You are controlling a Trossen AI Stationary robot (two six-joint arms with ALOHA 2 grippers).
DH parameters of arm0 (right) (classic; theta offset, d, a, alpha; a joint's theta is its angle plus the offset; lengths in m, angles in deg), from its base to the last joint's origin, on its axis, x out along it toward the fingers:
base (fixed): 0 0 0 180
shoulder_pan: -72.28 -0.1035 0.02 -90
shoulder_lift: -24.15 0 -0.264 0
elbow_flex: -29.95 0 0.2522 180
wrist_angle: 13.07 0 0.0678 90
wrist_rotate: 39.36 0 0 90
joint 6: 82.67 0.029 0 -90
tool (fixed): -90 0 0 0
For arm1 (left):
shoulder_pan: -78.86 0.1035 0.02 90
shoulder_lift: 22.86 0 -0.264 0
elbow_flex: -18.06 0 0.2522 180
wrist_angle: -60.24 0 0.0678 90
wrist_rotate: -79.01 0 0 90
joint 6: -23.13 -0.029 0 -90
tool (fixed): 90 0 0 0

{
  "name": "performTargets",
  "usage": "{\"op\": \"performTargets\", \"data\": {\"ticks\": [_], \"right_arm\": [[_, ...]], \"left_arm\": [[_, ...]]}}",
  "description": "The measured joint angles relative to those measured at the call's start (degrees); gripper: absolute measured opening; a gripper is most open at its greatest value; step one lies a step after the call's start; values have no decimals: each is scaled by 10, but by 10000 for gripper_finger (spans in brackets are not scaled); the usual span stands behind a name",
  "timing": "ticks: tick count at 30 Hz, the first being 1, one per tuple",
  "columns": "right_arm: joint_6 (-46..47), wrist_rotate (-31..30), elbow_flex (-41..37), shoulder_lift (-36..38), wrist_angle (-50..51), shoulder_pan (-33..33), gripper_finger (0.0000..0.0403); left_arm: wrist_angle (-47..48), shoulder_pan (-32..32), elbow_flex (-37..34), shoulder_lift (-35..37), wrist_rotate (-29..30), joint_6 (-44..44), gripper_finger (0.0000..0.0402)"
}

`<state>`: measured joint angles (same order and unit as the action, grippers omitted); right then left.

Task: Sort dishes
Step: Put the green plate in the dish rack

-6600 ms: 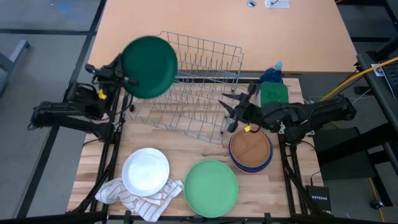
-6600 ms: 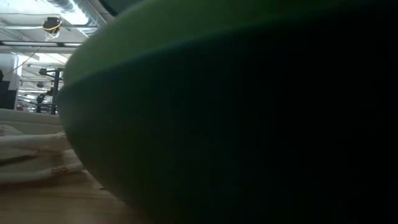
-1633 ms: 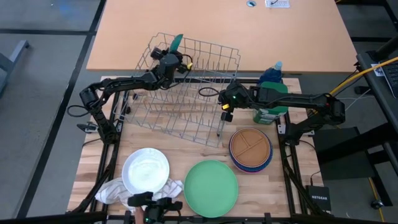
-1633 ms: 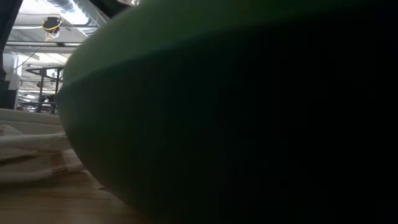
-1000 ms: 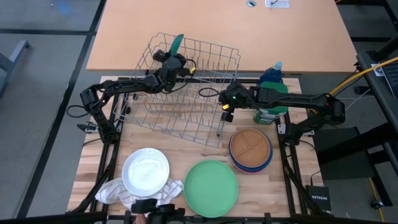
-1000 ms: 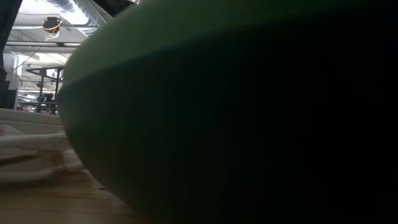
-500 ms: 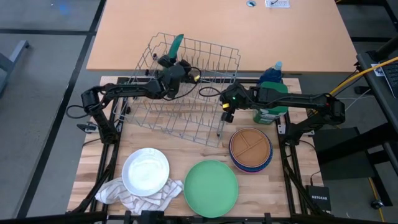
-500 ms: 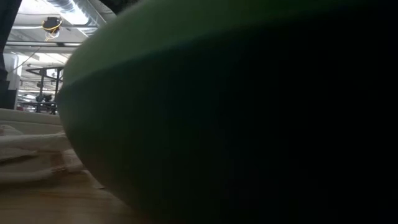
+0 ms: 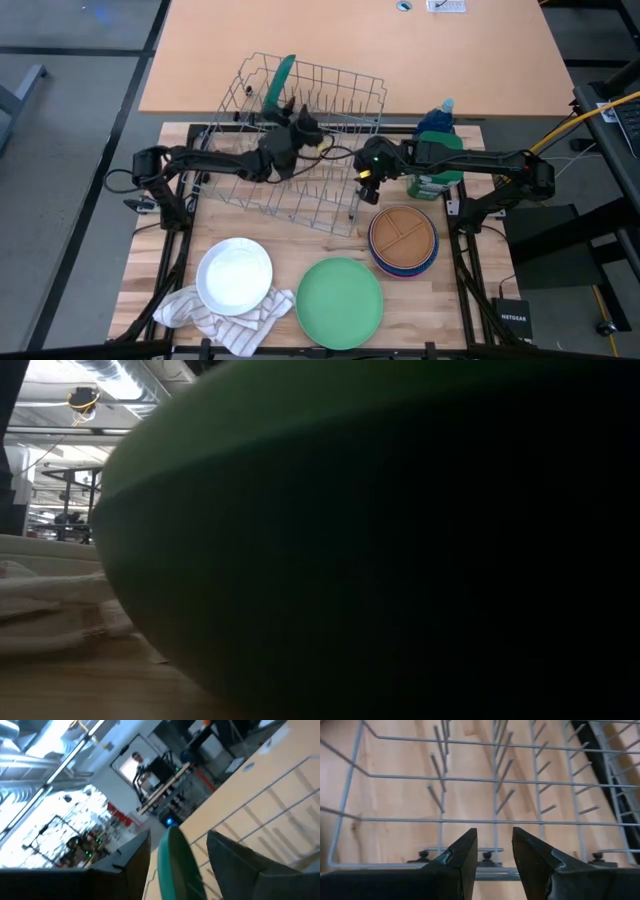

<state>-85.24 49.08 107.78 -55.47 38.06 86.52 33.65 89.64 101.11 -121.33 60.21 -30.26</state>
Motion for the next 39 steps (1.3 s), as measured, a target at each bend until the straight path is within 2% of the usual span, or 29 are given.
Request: {"op": "performTargets", "data": {"ticks": [9,13,21,29,34,37,39], "right_arm": [[-1,59,0,0,20,0,127],[-3,66,0,0,21,0,127],[-4,69,0,0,-14,0,127],[-28,112,0,9,-32,-5,127],[-54,117,0,23,-63,-27,127],[-56,117,0,29,-60,-52,127],[-57,118,0,32,-57,-72,127]], "left_arm": [[6,-101,0,7,6,42,184],[7,-145,0,7,6,81,184],[8,-230,0,7,6,192,184],[32,-335,0,7,7,326,184],[118,-395,0,9,8,461,184],[207,-425,0,10,2,590,184],[289,-440,0,10,-44,712,184]]}}
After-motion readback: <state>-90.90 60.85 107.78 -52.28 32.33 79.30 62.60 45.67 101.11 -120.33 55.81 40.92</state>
